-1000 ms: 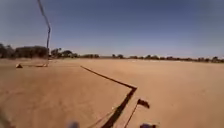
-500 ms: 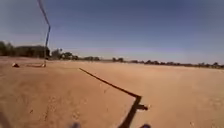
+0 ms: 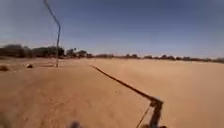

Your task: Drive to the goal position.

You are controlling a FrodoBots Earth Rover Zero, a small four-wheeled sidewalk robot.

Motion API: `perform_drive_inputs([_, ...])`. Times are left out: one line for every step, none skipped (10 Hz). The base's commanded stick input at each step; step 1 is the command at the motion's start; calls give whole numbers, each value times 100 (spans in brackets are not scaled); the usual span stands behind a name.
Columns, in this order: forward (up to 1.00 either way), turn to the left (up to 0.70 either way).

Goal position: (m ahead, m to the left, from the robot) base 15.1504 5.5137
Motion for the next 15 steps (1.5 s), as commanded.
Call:
perform_drive_inputs([70, 0])
perform_drive_inputs([70, 0])
perform_drive_inputs([70, 0])
perform_drive_inputs([70, 0])
perform_drive_inputs([70, 0])
perform_drive_inputs([70, 0])
perform_drive_inputs([70, 0])
perform_drive_inputs([70, 0])
perform_drive_inputs([70, 0])
perform_drive_inputs([70, 0])
perform_drive_inputs([70, 0])
perform_drive_inputs([70, 0])
perform_drive_inputs([70, 0])
perform_drive_inputs([70, 0])
perform_drive_inputs([70, 0])
